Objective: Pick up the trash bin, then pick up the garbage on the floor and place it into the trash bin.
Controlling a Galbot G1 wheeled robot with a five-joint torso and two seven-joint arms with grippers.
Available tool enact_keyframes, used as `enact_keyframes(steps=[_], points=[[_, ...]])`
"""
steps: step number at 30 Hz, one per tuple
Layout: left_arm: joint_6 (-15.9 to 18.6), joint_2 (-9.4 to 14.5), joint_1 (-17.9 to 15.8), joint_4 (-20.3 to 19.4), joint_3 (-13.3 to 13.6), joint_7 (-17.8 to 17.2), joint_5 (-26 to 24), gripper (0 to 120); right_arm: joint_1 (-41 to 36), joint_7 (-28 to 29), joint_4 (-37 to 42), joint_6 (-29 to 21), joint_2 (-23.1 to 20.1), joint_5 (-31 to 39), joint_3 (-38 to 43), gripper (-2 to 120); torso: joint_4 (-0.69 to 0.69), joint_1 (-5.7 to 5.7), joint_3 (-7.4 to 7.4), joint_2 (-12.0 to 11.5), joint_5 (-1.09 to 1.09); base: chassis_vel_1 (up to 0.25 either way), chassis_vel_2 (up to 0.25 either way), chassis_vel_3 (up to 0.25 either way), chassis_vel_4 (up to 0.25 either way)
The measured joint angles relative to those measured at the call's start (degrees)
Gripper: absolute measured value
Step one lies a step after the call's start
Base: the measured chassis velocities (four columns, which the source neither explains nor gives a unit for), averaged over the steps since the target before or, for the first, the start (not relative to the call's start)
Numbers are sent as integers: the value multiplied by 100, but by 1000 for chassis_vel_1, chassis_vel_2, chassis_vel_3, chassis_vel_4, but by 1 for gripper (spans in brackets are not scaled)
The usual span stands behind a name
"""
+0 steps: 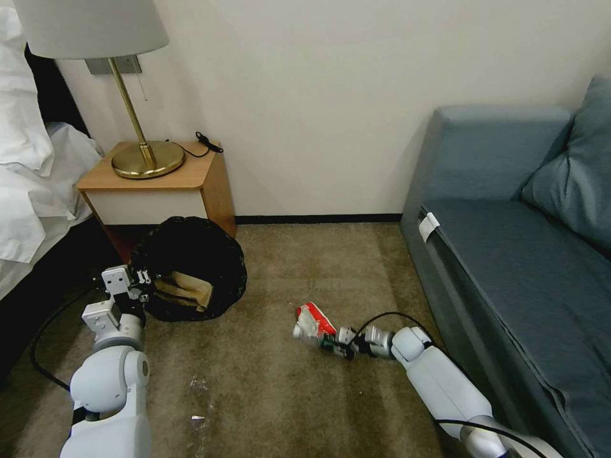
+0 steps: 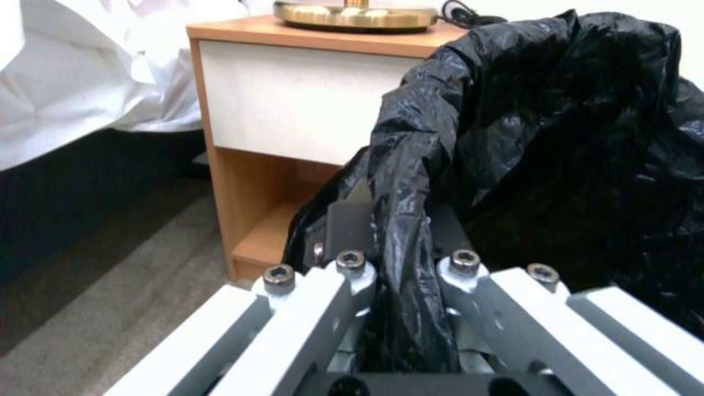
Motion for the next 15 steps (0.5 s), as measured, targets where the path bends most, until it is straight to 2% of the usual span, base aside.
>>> enact_keyframes(steps=[1,4,5,8,9,11,12,15], points=[[0,0,0,0,0,0,0,4,0,0,0,0,0,0,0,22,0,0,0,0,0,0,0,0,0],[-9,-18,1,75,13,-6,-7,4,194,480,256,-170,51,952,-24,22,0,0,0,0,0,0,0,0,0],[-9,-18,1,75,13,-6,-7,4,194,480,256,-170,51,952,-24,22,0,0,0,0,0,0,0,0,0],[-16,-28,-5,126,67,-46,-12,4,498,1820,342,-223,158,1609,-487,22,1,0,0,0,-1,0,0,0,0],[-16,-28,-5,126,67,-46,-12,4,498,1820,342,-223,158,1609,-487,22,1,0,0,0,-1,0,0,0,0],[-16,-53,-36,149,114,-60,-11,4,745,2623,472,-232,237,2045,-968,22,1,0,0,0,-1,0,0,0,0],[-16,-53,-36,149,114,-60,-11,4,745,2623,472,-232,237,2045,-968,22,1,0,0,0,-1,0,0,0,0],[-16,-68,-91,187,145,-66,-7,4,1003,3288,945,-284,307,2528,-1628,22,1,0,0,-1,-1,0,0,0,0]])
